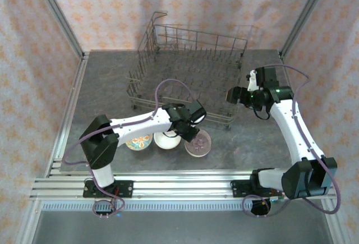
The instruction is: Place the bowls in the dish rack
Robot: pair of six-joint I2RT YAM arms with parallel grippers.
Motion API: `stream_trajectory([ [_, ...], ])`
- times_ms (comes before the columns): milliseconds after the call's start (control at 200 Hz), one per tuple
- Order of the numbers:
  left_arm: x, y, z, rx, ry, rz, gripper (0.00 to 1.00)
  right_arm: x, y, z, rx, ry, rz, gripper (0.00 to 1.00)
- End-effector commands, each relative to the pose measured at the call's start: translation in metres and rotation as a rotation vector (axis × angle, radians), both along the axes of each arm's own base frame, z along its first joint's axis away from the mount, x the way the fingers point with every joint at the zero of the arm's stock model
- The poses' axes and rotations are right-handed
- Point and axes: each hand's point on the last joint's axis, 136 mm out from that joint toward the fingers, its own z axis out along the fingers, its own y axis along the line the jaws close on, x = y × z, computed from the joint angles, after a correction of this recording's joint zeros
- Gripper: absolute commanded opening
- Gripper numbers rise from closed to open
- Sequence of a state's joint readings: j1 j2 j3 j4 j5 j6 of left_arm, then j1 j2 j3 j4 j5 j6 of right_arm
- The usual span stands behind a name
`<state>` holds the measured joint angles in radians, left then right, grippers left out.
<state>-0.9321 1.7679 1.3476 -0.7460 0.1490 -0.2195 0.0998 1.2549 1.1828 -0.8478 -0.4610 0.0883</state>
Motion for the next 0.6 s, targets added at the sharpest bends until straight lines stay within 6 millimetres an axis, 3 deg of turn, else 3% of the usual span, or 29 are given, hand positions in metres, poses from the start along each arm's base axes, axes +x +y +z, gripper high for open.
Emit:
stream_trajectory([
  [0, -0.002, -0.001, 0.01, -0.008, 0.011, 0.006, 0.07, 0.0, 0.003, -0.004, -0.004, -0.001, 0.024, 0.86],
  [200, -0.005, -0.004, 0.012, -0.017, 0.026, 0.003, 0.0, 0.0, 0.004, -0.004, -0.003, -0.002, 0.031, 0.86],
  [595, -0.005, -0.009, 0.036, -0.089, 0.003, -0.01, 0.0, -0.003, 0.004, 0.005, -0.004, -0.024, 0.039, 0.86],
])
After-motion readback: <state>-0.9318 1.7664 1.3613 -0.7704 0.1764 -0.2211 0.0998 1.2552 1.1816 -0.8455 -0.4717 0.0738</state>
